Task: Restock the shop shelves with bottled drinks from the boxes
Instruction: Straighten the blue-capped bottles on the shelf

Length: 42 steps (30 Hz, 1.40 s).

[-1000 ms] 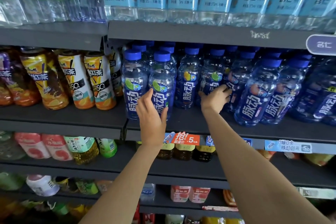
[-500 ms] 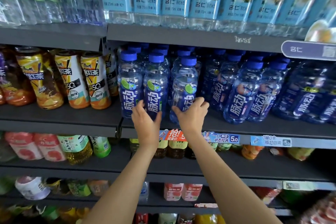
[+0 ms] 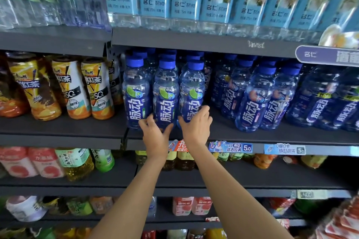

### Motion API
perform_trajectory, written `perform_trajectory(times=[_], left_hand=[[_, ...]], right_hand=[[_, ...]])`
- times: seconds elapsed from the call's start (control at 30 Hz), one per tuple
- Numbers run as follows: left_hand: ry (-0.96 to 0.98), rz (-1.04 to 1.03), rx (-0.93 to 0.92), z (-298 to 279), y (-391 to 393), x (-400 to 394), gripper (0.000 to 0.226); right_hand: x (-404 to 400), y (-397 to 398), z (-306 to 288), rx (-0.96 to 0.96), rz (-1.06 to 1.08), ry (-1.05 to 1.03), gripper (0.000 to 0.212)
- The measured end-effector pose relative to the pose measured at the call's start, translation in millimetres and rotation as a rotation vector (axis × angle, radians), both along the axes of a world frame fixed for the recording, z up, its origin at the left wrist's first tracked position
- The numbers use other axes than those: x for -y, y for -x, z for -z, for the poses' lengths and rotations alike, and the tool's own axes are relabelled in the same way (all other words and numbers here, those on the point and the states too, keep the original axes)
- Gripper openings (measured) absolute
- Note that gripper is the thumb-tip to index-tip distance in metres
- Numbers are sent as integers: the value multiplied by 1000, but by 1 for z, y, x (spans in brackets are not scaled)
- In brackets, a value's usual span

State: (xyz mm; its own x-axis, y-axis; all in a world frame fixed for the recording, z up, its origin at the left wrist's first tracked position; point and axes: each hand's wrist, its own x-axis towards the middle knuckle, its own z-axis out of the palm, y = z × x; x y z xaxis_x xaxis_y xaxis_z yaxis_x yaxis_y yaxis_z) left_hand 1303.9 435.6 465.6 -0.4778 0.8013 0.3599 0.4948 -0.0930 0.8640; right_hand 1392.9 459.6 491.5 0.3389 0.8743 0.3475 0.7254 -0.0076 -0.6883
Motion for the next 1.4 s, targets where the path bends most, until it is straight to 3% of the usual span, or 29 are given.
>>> perform_trajectory(times=[0.1,0.17,0.23,0.3,0.4,0.5,0.77,0.87,0.97,1.4], left_hand=[[-33,6,22,1,-1,3,60],[-111,-25,15,2,-5,9,54],[-221,-17,-90,-1,-16,15,45],[-273,62,-214,-8,-32,16,43],[-201,135,-203,-18,-56,11,52],[-100,123,-173,-20,-66,8,59],[-39,47,-227,-11,-65,0,59],[-71,33,-223,-7,-69,-3,58],[-101,47,-206,-1,-69,-8,57],[-47,18,-192,3,-69,-14,59]], right_hand=[[2,-11,-6,-20,-100,14,65],[9,-30,-16,-44,-142,-107,64],[10,-58,-28,-42,2,-326,60],[8,-90,-39,-121,250,-408,63],[1,-133,-37,-295,403,-113,79],[-5,-158,-23,-338,273,141,71],[2,-143,-11,-145,75,93,53],[-12,-123,-12,-116,-29,126,60],[-31,-104,-14,-117,-19,128,72],[-82,-69,-12,76,35,166,63]])
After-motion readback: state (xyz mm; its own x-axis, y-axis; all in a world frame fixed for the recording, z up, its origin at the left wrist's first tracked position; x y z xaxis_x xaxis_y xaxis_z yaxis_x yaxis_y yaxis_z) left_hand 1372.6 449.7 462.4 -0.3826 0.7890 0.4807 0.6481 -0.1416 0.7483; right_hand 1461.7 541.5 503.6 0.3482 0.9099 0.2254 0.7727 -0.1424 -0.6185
